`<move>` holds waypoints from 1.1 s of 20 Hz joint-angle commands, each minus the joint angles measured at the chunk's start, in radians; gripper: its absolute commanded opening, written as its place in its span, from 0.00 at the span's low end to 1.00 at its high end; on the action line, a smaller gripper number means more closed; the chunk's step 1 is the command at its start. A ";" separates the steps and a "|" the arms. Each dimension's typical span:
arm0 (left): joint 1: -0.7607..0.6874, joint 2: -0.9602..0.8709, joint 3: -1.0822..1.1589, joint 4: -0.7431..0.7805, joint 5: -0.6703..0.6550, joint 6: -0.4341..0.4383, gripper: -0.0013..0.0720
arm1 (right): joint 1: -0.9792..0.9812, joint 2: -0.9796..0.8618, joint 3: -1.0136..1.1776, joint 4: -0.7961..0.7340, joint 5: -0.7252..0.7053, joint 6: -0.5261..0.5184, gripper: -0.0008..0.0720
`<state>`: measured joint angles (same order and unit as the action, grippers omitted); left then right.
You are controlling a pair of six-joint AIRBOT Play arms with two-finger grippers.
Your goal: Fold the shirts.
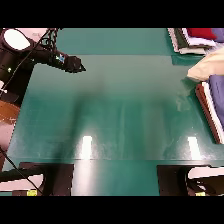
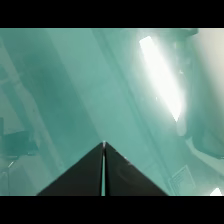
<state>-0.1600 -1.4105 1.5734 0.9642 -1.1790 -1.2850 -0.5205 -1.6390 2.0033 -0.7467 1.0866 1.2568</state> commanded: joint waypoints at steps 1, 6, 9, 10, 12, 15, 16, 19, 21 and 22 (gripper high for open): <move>0.000 0.001 0.000 0.000 0.000 -0.001 0.05 | -0.019 0.038 0.046 0.011 -0.008 -0.043 0.02; 0.000 0.001 0.000 0.001 -0.007 0.002 0.05 | -0.090 0.165 -0.117 0.008 0.008 -0.100 0.02; 0.000 0.001 0.000 0.001 -0.010 0.002 0.05 | -0.152 0.242 -0.205 -0.142 0.087 -0.099 0.02; 0.000 0.001 0.000 0.001 -0.010 0.002 0.05 | -0.170 0.272 -0.247 -0.200 0.118 -0.099 0.02; 0.000 0.001 0.000 0.001 -0.009 0.002 0.05 | -0.205 0.335 -0.343 -0.311 0.146 -0.098 0.02; 0.000 0.001 0.000 0.001 -0.011 0.003 0.05 | -0.265 0.423 -0.494 -0.465 0.176 -0.094 0.03; 0.000 0.001 0.000 0.001 -0.011 0.003 0.05 | -0.290 0.449 -0.546 -0.513 0.188 -0.094 0.03; 0.000 0.001 0.000 0.001 -0.011 0.003 0.05 | -0.373 0.514 -0.690 -0.567 0.208 -0.075 0.03; 0.000 0.001 0.000 0.001 -0.011 0.003 0.05 | -0.435 0.542 -0.760 -0.566 0.212 -0.075 0.06; 0.000 0.001 0.000 0.001 -0.011 0.003 0.05 | -0.466 0.552 -0.787 -0.566 0.219 -0.074 0.25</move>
<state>-0.1600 -1.4105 1.5734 0.9649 -1.1896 -1.2819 -0.9066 -1.1320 1.3193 -1.2686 1.2816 1.1744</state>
